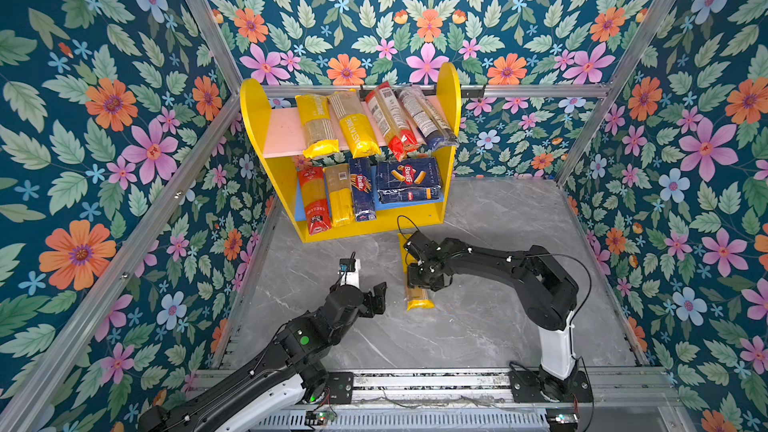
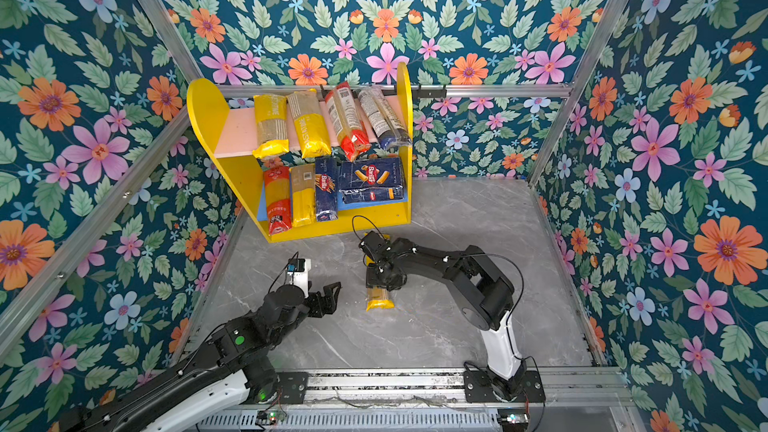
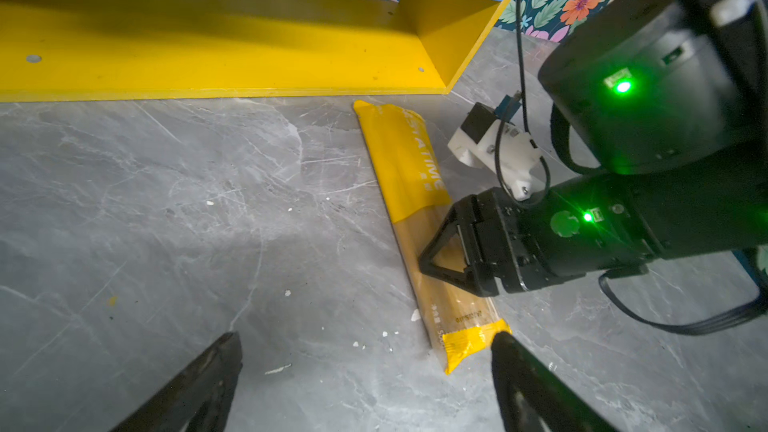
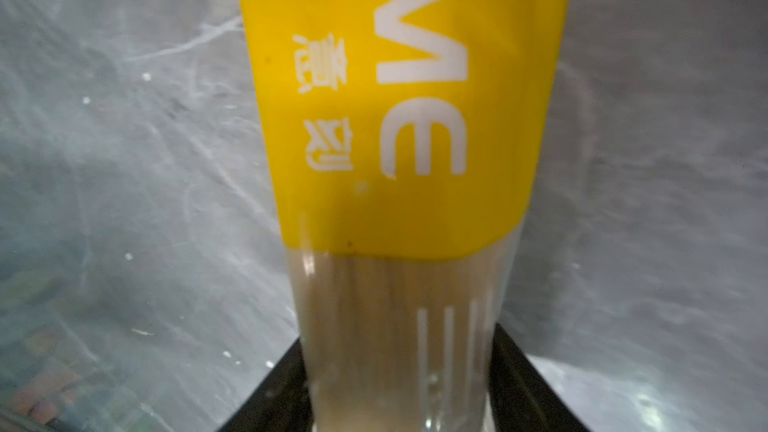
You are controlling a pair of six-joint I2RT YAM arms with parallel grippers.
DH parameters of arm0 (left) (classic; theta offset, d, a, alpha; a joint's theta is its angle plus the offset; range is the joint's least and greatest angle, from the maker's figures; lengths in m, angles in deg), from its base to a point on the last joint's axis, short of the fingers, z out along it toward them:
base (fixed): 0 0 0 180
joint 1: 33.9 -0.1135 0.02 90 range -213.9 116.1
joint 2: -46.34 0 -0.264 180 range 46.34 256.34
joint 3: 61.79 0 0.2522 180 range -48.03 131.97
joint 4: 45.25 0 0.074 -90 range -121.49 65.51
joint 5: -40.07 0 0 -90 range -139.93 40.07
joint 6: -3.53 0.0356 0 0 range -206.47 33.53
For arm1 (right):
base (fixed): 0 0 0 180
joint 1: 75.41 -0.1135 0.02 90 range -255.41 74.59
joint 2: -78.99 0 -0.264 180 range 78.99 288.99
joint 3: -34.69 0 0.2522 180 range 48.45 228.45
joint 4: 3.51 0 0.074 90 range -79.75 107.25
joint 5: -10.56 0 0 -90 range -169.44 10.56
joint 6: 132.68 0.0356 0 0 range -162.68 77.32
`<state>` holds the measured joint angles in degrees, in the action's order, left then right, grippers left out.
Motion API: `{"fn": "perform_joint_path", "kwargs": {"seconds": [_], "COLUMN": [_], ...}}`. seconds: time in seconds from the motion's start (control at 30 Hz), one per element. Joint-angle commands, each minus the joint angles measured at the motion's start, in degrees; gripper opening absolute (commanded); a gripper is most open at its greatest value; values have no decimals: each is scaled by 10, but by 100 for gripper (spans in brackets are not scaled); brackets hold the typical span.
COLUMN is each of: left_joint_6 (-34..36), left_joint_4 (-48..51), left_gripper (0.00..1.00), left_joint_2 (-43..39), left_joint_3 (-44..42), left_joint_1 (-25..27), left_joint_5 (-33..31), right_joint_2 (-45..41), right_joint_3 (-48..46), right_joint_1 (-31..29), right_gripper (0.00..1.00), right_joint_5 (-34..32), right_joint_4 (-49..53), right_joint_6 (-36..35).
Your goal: Place and organize the pasta boxes and bags onto the shelf
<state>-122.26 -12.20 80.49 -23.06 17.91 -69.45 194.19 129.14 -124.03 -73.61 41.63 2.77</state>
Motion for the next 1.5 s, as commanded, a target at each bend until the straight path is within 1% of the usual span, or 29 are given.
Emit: {"fn": "perform_joint_path", "kwargs": {"seconds": [0.0, 0.07, 0.1, 0.23, 0.37, 0.43, 0.57, 0.7, 0.8, 0.87, 0.93, 1.07, 1.17, 1.3, 1.47], "left_joint_6": [-15, -22, -25, -37, -50, -59, -81, -100, -109, -117, -129, -166, -190, -187, -186], "left_joint_4": [31, 34, 33, 13, -21, -40, -88, -121, -143, -140, -137, -134, -123, -126, -162], "left_gripper": [96, 96, 97, 98, 99, 100, 100, 100, 100, 100, 100, 100, 100, 100, 100], "left_joint_2": [-7, -9, -8, 25, 85, 118, 187, 267, 334, 390, 439, 517, 548, 582, 616], "left_joint_3": [-3, -8, -11, -18, -17, -15, -3, 17, 46, 76, 104, 143, 163, 186, 187], "left_joint_1": [0, 1, 0, 1, 6, 11, 34, 69, 117, 146, 160, 163, 163, 157, 140], "left_joint_5": [-11, -9, -8, 2, 8, 8, 4, -31, -86, -133, -150, -168, -177, -159, -117], "right_joint_2": [0, -19, -31, -102, -179, -222, -297, -360, -403, -432, -460, -518, -559, -601, -620], "right_joint_3": [10, 3, -2, -42, -99, -134, -220, -288, -322, -341, -358, -384, -398, -414, -424], "right_joint_1": [-4, -6, -6, -6, -3, 2, 23, 42, 51, 61, 69, 83, 91, 98, 101], "right_gripper": [72, 80, 83, 88, 91, 91, 93, 94, 94, 94, 95, 95, 95, 95, 95], "right_joint_5": [24, 27, 25, -6, -58, -75, -83, -88, -90, -90, -90, -90, -93, -93, -88], "right_joint_4": [9, 6, 7, 26, 57, 63, 50, 35, 33, 35, 37, 47, 60, 69, 72], "right_joint_6": [11, 11, 10, 4, -2, -2, 8, 11, 8, 3, -1, -10, -17, -21, -23]}}
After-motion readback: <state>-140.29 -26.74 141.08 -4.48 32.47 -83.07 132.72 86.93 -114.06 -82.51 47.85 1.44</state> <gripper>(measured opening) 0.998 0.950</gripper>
